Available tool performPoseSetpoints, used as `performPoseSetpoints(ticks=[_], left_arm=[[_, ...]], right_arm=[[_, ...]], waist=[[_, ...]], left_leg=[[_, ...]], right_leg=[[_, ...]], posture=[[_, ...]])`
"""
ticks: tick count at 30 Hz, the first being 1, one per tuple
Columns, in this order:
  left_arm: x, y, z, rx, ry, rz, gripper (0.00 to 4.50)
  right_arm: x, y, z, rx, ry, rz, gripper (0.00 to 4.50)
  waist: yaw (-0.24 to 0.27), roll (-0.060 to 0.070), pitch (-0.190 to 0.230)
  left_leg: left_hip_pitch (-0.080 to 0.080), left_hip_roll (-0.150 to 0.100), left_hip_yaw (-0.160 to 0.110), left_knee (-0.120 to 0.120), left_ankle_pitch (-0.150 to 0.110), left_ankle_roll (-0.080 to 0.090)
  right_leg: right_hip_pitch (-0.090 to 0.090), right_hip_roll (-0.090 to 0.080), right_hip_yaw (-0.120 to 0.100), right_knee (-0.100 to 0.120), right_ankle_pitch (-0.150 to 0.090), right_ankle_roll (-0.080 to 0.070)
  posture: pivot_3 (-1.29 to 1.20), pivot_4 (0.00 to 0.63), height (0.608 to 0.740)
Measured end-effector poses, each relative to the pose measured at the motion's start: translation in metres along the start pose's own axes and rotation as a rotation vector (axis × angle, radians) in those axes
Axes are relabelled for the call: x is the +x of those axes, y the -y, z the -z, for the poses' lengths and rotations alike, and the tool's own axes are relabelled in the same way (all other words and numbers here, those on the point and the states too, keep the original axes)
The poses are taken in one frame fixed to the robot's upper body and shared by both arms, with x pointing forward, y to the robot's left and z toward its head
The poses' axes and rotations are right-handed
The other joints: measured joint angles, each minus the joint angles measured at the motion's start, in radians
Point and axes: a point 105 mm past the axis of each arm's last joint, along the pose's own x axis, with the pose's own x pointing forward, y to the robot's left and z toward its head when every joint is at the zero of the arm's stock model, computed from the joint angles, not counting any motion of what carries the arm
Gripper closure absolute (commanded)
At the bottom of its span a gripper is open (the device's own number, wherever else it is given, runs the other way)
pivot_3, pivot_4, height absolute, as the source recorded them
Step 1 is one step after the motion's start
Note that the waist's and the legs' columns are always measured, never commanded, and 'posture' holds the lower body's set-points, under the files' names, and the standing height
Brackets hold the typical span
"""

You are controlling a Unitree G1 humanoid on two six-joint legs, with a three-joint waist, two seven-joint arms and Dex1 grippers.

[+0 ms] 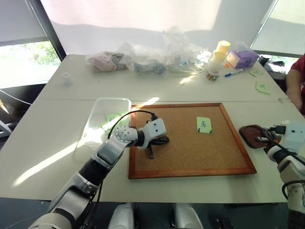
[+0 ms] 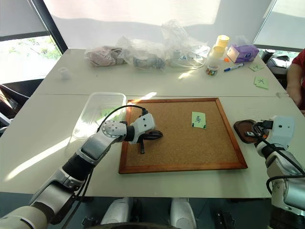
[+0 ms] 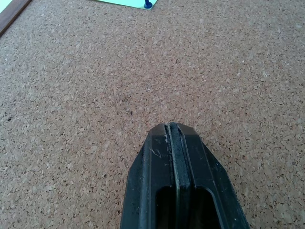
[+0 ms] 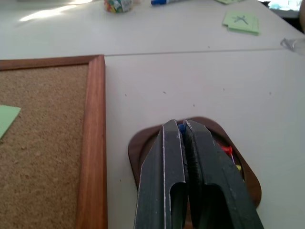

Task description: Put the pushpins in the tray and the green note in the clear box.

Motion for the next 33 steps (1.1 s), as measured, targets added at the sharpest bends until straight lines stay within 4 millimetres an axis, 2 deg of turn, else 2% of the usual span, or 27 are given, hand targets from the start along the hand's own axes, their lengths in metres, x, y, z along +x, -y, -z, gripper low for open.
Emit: performPoseSetpoints(ticks=[5, 12, 17, 20, 21, 27, 33], left_arm=[[0.002, 0.001, -0.002, -0.001, 0.007, 0.003, 4.50], [0.002, 0.001, -0.001, -0.002, 0.007, 0.002, 4.50], [0.002, 0.001, -0.002, 0.000, 0.009, 0.002, 4.50], [0.002, 0.001, -0.002, 0.001, 0.009, 0.002, 4.50], [0.002, 0.001, -0.002, 0.001, 0.009, 0.002, 4.50], [0.001, 0.001, -0.002, 0.001, 0.010, 0.002, 4.50], [0.001, 0.001, -0.002, 0.002, 0.010, 0.002, 4.50]], right_arm=[[0.007, 0.001, 0.003, 0.033, -0.017, -0.002, 4.43], [0.014, 0.007, 0.021, 0.076, -0.081, 0.012, 4.43], [0.017, 0.007, 0.023, 0.084, -0.088, 0.008, 4.43], [0.017, 0.007, 0.024, 0.080, -0.091, 0.007, 3.55], [0.018, 0.006, 0.025, 0.079, -0.093, 0.005, 3.14], [0.019, 0.005, 0.029, 0.083, -0.109, 0.001, 0.14], [0.018, 0.005, 0.030, 0.083, -0.111, -0.003, 0.05]], waist=[[0.002, 0.000, 0.000], [0.001, 0.000, 0.000], [0.002, 0.000, 0.000], [0.001, 0.000, 0.000], [0.001, 0.000, 0.000], [0.001, 0.000, 0.000], [0.001, 0.000, 0.000]], left_leg=[[0.000, -0.001, 0.000, 0.000, 0.000, 0.000], [-0.001, -0.001, 0.000, 0.000, 0.000, 0.000], [-0.001, 0.000, -0.001, 0.000, 0.000, 0.000], [-0.001, 0.000, -0.001, 0.000, 0.000, 0.000], [-0.001, 0.000, -0.001, 0.000, 0.000, 0.000], [-0.001, 0.000, -0.001, 0.000, 0.000, 0.000], [-0.001, 0.000, -0.001, 0.000, 0.000, 0.000]], right_leg=[[0.000, 0.000, 0.000, 0.000, 0.000, 0.000], [0.000, 0.000, 0.000, 0.000, 0.000, 0.000], [0.000, -0.001, 0.000, 0.000, 0.000, 0.000], [0.000, -0.001, 0.000, 0.000, 0.000, 0.000], [0.000, -0.001, 0.000, 0.000, 0.000, 0.000], [-0.001, -0.001, 0.000, 0.000, 0.000, 0.000], [-0.001, -0.001, 0.000, -0.001, 0.000, 0.000]], posture=[[0.00, 0.150, 0.740], [0.00, 0.150, 0.740], [0.00, 0.150, 0.740], [0.00, 0.150, 0.740], [0.00, 0.150, 0.740], [0.00, 0.150, 0.740], [0.00, 0.150, 0.740]])
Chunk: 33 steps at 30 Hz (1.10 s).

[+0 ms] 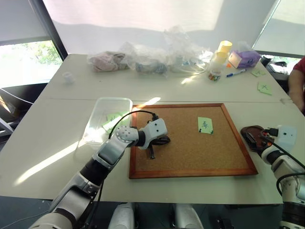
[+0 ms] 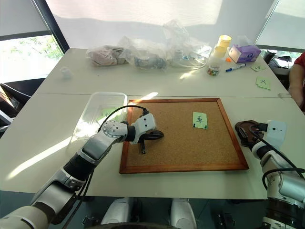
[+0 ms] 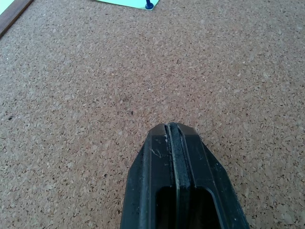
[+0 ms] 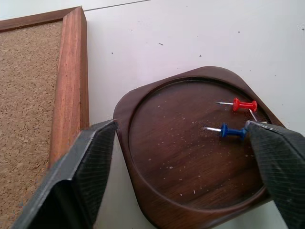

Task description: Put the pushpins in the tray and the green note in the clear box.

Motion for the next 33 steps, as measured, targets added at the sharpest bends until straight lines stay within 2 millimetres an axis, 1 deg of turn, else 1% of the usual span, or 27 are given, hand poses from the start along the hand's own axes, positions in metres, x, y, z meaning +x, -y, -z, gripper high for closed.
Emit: performPoseSetpoints(ticks=[5, 8, 10, 12, 13, 14, 16, 17, 22, 24, 29, 31, 32, 33], left_arm=[[0.000, 0.000, 0.000, 0.000, 0.001, 0.000, 4.50], [0.000, 0.000, 0.000, -0.001, 0.001, 0.000, 4.50], [-0.001, 0.000, 0.001, -0.005, 0.002, -0.003, 4.50], [-0.001, -0.001, 0.001, -0.006, 0.001, -0.005, 4.50], [-0.001, -0.001, 0.001, 0.001, 0.006, -0.005, 4.50], [-0.001, -0.001, 0.001, 0.004, 0.009, -0.004, 4.50], [0.000, 0.000, 0.000, 0.010, 0.015, -0.002, 4.50], [0.000, 0.000, 0.001, 0.010, 0.016, -0.002, 4.50], [0.000, -0.001, 0.001, 0.010, 0.015, -0.001, 4.50], [0.000, -0.001, 0.001, 0.011, 0.016, -0.001, 4.50], [0.000, -0.001, 0.001, 0.011, 0.016, 0.000, 4.50], [0.000, -0.001, 0.001, 0.011, 0.016, 0.000, 4.50], [0.000, -0.001, 0.001, 0.011, 0.016, 0.000, 4.50], [0.000, -0.001, 0.001, 0.011, 0.016, 0.000, 4.50]], right_arm=[[-0.003, 0.002, 0.001, -0.005, 0.007, -0.002, 0.05], [-0.006, -0.001, -0.009, -0.037, 0.051, -0.032, 0.05], [-0.012, -0.013, -0.023, -0.079, 0.106, -0.097, 0.05], [-0.017, -0.030, -0.035, -0.115, 0.154, -0.182, 0.05], [-0.020, -0.044, -0.041, -0.133, 0.177, -0.243, 0.05], [-0.022, -0.056, -0.043, -0.145, 0.185, -0.291, 0.05], [-0.022, -0.075, -0.039, -0.162, 0.167, -0.368, 0.05], [-0.021, -0.084, -0.033, -0.163, 0.147, -0.401, 0.05], [-0.014, -0.111, -0.008, -0.138, 0.083, -0.465, 0.05], [-0.012, -0.114, -0.002, -0.136, 0.070, -0.469, 0.05], [-0.008, -0.114, -0.001, -0.144, 0.076, -0.451, 0.05], [-0.007, -0.117, 0.004, -0.147, 0.061, -0.458, 0.56], [-0.006, -0.118, 0.006, -0.149, 0.055, -0.461, 0.91], [-0.006, -0.118, 0.007, -0.150, 0.051, -0.463, 1.38]], waist=[[0.000, 0.000, 0.000], [0.000, 0.000, 0.000], [-0.001, 0.000, 0.000], [-0.001, 0.000, 0.000], [-0.001, 0.000, 0.000], [-0.001, 0.000, 0.000], [0.000, 0.000, 0.001], [0.001, -0.001, 0.001], [0.000, 0.000, 0.001], [0.001, 0.000, 0.001], [0.000, 0.000, 0.001], [0.000, 0.000, 0.001], [-0.001, 0.000, 0.001], [0.000, 0.000, 0.001]], left_leg=[[0.000, 0.000, 0.000, 0.000, 0.000, 0.000], [-0.001, 0.000, 0.000, 0.000, 0.000, 0.000], [-0.001, 0.000, 0.000, 0.000, 0.000, 0.000], [-0.001, 0.001, 0.000, 0.000, 0.000, 0.000], [-0.001, 0.001, 0.000, 0.000, 0.000, 0.000], [-0.001, 0.001, 0.000, 0.000, 0.000, 0.000], [-0.001, 0.001, -0.001, 0.000, 0.000, 0.000], [-0.002, 0.001, 0.000, 0.000, 0.000, 0.000], [-0.002, 0.002, 0.000, -0.001, 0.000, 0.000], [-0.003, 0.002, 0.000, -0.001, 0.000, 0.000], [-0.003, 0.002, 0.000, -0.002, 0.000, 0.000], [-0.003, 0.002, 0.000, -0.002, 0.000, 0.000], [-0.003, 0.002, 0.000, -0.002, -0.001, 0.000], [-0.003, 0.002, 0.000, -0.002, -0.001, 0.000]], right_leg=[[0.000, 0.000, 0.000, -0.001, 0.000, 0.000], [0.000, 0.000, 0.000, -0.001, 0.000, 0.000], [-0.001, 0.000, 0.000, -0.001, 0.000, 0.000], [-0.001, 0.000, 0.000, -0.001, 0.000, 0.000], [-0.001, 0.000, 0.000, -0.001, 0.000, 0.000], [-0.001, 0.000, -0.001, -0.002, 0.000, 0.000], [-0.001, 0.000, -0.001, -0.003, 0.000, 0.000], [-0.001, 0.000, -0.001, -0.003, 0.000, 0.000], [-0.001, -0.001, -0.001, -0.006, 0.000, 0.000], [-0.001, -0.004, -0.002, -0.006, 0.000, 0.000], [-0.001, -0.006, -0.002, -0.007, 0.000, 0.000], [-0.001, -0.006, -0.002, -0.007, 0.000, 0.000], [-0.001, -0.006, -0.002, -0.008, 0.000, 0.000], [-0.001, -0.006, -0.002, -0.008, 0.000, 0.000]], posture=[[0.00, 0.150, 0.740], [0.00, 0.150, 0.740], [0.00, 0.150, 0.740], [0.00, 0.150, 0.740], [0.00, 0.150, 0.740], [0.00, 0.150, 0.740], [0.00, 0.150, 0.740], [0.00, 0.150, 0.740], [0.00, 0.150, 0.740], [0.00, 0.150, 0.740], [0.00, 0.150, 0.740], [0.00, 0.150, 0.740], [0.00, 0.150, 0.740], [0.00, 0.150, 0.740]])
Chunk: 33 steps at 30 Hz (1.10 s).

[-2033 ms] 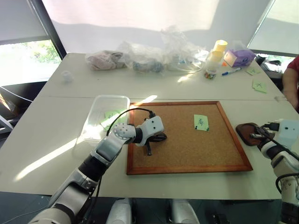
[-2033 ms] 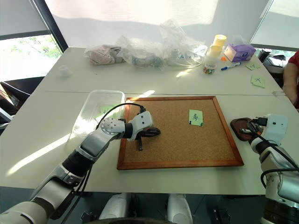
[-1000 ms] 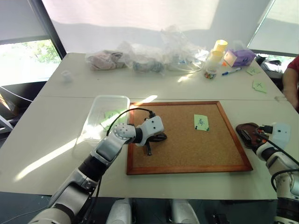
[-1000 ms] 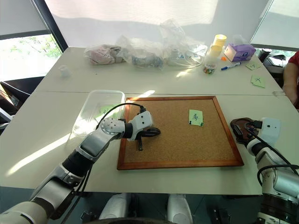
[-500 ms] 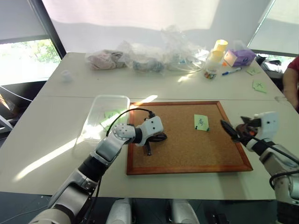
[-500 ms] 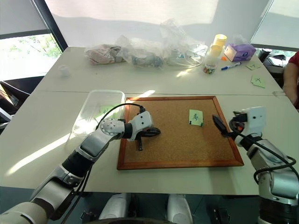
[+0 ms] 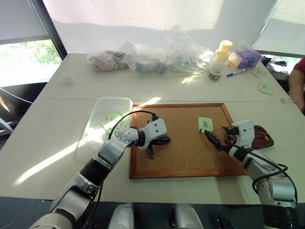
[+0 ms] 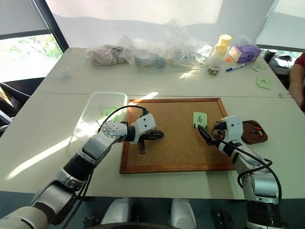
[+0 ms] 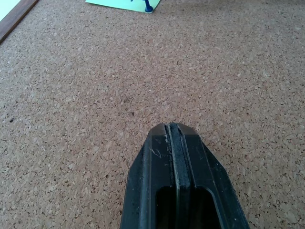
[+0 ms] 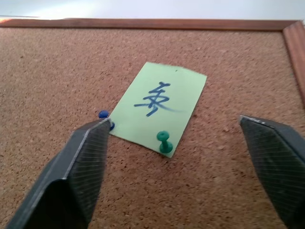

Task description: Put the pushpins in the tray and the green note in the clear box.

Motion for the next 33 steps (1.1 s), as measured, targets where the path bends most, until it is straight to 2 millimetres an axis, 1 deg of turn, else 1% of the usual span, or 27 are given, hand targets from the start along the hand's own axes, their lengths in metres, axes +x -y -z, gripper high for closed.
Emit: performPoseSetpoints(ticks=[1, 2, 6, 18, 25, 33], left_arm=[[0.0000, 0.0000, 0.0000, 0.000, 0.000, 0.000, 4.50], [0.0000, 0.0000, 0.0000, 0.000, 0.000, 0.000, 4.50], [0.0000, 0.0000, 0.0000, 0.000, 0.000, 0.000, 4.50], [0.0005, 0.0002, -0.0001, 0.010, -0.011, 0.005, 4.50], [-0.0010, 0.0005, -0.0019, 0.034, -0.039, 0.027, 4.50], [-0.0018, 0.0016, -0.0031, 0.044, -0.057, 0.033, 4.50]], right_arm=[[0.0002, 0.0001, 0.0009, 0.001, -0.003, 0.000, 1.94], [0.0003, 0.0007, 0.0019, 0.002, -0.006, 0.001, 2.39], [0.0012, 0.0003, 0.0039, 0.001, -0.014, -0.005, 4.43], [0.0002, 0.0006, 0.0028, 0.001, 0.007, 0.000, 4.48], [-0.0017, -0.0014, 0.0042, 0.017, 0.047, 0.010, 4.48], [-0.0034, -0.0018, 0.0047, 0.014, 0.063, 0.012, 4.48]], waist=[[0.000, 0.000, 0.000], [0.000, 0.000, 0.000], [-0.001, 0.000, 0.000], [-0.001, 0.001, 0.000], [-0.002, 0.001, 0.000], [-0.002, 0.001, 0.000]], left_leg=[[0.000, 0.000, 0.000, 0.000, 0.000, 0.000], [0.000, 0.000, 0.000, 0.000, 0.000, 0.000], [0.000, 0.000, 0.000, -0.001, 0.000, 0.000], [0.000, 0.000, 0.000, -0.005, -0.001, -0.001], [0.001, -0.004, 0.001, -0.013, 0.000, -0.001], [0.001, -0.005, 0.001, -0.014, 0.001, -0.001]], right_leg=[[0.000, 0.000, 0.000, 0.000, 0.000, 0.000], [0.000, -0.001, 0.000, -0.001, 0.000, 0.000], [0.000, -0.001, 0.000, -0.001, 0.000, 0.000], [-0.001, -0.005, 0.000, -0.004, 0.000, -0.001], [-0.002, -0.008, 0.000, -0.007, 0.000, -0.001], [-0.003, -0.008, 0.000, -0.007, 0.000, -0.001]], posture=[[0.00, 0.150, 0.740], [0.00, 0.150, 0.740], [0.00, 0.150, 0.740], [0.00, 0.150, 0.740], [0.00, 0.150, 0.740], [0.00, 0.150, 0.740]])
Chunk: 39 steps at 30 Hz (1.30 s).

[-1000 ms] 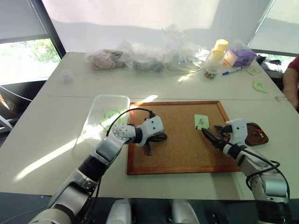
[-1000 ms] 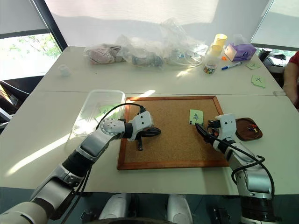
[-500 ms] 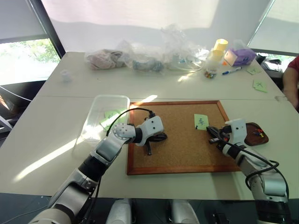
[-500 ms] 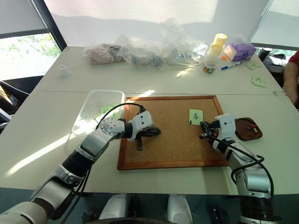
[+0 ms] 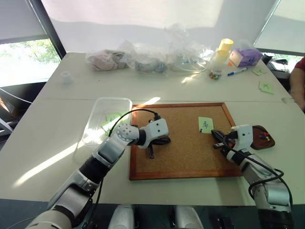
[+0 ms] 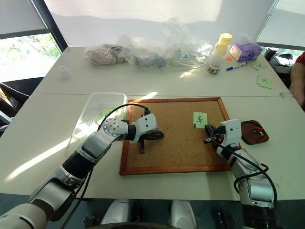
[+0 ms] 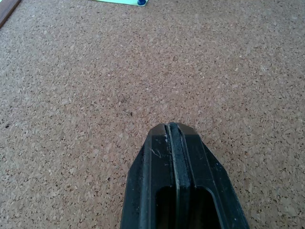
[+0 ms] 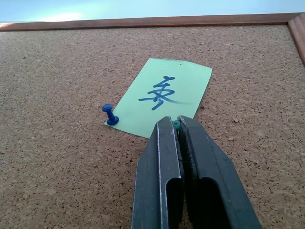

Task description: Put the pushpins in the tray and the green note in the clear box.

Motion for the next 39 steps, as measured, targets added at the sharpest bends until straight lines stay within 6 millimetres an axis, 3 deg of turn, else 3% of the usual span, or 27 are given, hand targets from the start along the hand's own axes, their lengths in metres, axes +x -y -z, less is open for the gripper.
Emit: performPoseSetpoints(ticks=[22, 27, 32, 39], left_arm=[[0.002, 0.002, 0.000, 0.024, -0.015, 0.003, 4.50], [0.002, 0.002, -0.001, 0.027, -0.014, 0.001, 4.50], [0.000, 0.000, 0.001, 0.028, -0.022, -0.001, 4.50], [0.000, 0.000, 0.001, 0.029, -0.023, -0.003, 4.50]], right_arm=[[-0.001, 0.001, -0.009, -0.061, 0.058, 0.008, 4.48], [-0.002, 0.002, -0.010, 0.012, 0.085, 0.026, 4.48], [-0.017, 0.031, -0.023, 0.060, 0.155, 0.151, 4.48], [-0.039, 0.054, -0.027, 0.078, 0.180, 0.260, 4.48]], waist=[[0.000, 0.000, 0.000], [0.000, 0.000, 0.000], [-0.002, 0.000, 0.000], [-0.004, 0.001, -0.001]], left_leg=[[0.000, 0.000, 0.000, 0.000, 0.000, 0.000], [0.000, 0.000, 0.000, 0.000, 0.000, 0.000], [0.001, 0.000, 0.000, 0.000, 0.000, 0.000], [0.002, 0.000, 0.000, -0.001, 0.000, 0.000]], right_leg=[[0.000, 0.000, 0.000, 0.000, 0.000, 0.000], [0.001, 0.000, 0.000, 0.000, 0.000, 0.000], [0.001, 0.000, 0.000, 0.000, 0.000, 0.000], [0.002, 0.000, 0.000, 0.000, 0.000, 0.000]], posture=[[0.00, 0.150, 0.740], [0.00, 0.150, 0.740], [0.00, 0.150, 0.740], [0.00, 0.150, 0.740]])
